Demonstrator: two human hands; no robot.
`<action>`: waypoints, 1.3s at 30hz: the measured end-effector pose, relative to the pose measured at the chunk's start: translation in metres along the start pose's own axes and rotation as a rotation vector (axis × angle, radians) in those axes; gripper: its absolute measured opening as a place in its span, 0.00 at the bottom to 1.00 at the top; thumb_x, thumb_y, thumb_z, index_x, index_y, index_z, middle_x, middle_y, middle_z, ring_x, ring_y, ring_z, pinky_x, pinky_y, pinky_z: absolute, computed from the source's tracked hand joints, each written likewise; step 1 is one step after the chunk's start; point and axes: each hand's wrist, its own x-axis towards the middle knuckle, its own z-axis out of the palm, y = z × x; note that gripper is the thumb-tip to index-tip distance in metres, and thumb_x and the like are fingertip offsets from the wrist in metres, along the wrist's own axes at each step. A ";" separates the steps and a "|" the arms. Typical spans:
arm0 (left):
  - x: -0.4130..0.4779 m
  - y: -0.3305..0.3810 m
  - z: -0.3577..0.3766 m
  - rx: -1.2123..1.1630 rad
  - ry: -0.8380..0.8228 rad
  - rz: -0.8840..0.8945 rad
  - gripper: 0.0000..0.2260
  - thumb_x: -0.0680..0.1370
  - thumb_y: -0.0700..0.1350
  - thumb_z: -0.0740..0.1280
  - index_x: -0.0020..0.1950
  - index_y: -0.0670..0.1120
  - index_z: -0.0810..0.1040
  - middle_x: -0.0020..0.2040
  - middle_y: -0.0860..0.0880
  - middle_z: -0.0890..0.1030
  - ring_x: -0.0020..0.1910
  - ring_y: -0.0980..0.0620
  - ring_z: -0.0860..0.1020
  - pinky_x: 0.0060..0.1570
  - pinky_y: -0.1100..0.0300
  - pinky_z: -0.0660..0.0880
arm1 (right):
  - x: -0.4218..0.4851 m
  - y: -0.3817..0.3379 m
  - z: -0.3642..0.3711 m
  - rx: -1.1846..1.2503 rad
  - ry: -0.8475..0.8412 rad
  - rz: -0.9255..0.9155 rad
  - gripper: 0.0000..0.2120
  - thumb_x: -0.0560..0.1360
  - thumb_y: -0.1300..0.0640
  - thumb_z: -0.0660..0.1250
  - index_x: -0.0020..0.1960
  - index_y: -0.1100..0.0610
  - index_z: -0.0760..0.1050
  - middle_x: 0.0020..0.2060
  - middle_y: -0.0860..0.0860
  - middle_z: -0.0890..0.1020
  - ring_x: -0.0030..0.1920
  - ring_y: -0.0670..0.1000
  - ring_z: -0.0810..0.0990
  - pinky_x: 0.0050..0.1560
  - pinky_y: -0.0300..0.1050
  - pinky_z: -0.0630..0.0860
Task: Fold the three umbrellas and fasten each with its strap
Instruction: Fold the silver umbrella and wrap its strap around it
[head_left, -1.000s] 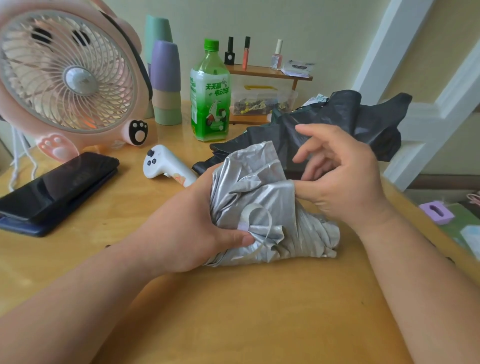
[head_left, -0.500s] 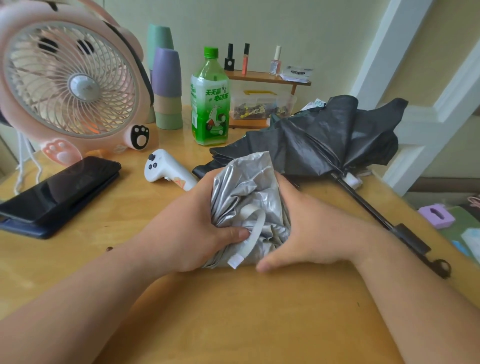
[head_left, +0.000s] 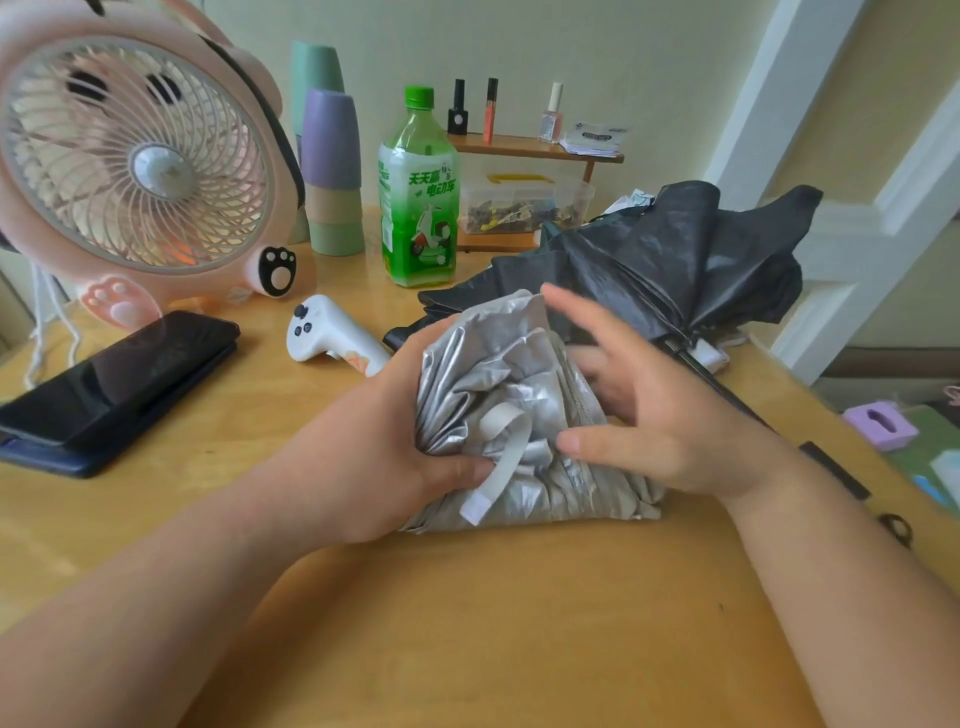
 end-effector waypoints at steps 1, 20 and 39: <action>0.000 0.000 0.000 -0.003 -0.002 -0.001 0.46 0.68 0.54 0.80 0.76 0.72 0.54 0.60 0.78 0.73 0.61 0.76 0.72 0.57 0.77 0.66 | -0.002 0.000 -0.005 -0.005 -0.003 -0.007 0.50 0.72 0.61 0.76 0.82 0.39 0.50 0.71 0.49 0.76 0.70 0.51 0.77 0.72 0.55 0.73; 0.004 0.000 -0.005 -0.018 -0.044 0.030 0.44 0.68 0.49 0.81 0.77 0.66 0.60 0.61 0.70 0.77 0.62 0.70 0.75 0.60 0.65 0.71 | 0.010 -0.018 0.024 -0.641 0.236 0.046 0.63 0.65 0.38 0.77 0.77 0.31 0.29 0.60 0.43 0.67 0.55 0.45 0.73 0.55 0.45 0.74; 0.002 0.001 -0.008 -0.066 -0.065 0.036 0.43 0.69 0.48 0.81 0.76 0.64 0.60 0.61 0.67 0.80 0.61 0.66 0.77 0.63 0.56 0.74 | -0.002 0.000 -0.008 -0.189 0.003 0.029 0.59 0.68 0.49 0.83 0.80 0.31 0.44 0.73 0.34 0.68 0.75 0.37 0.66 0.76 0.52 0.68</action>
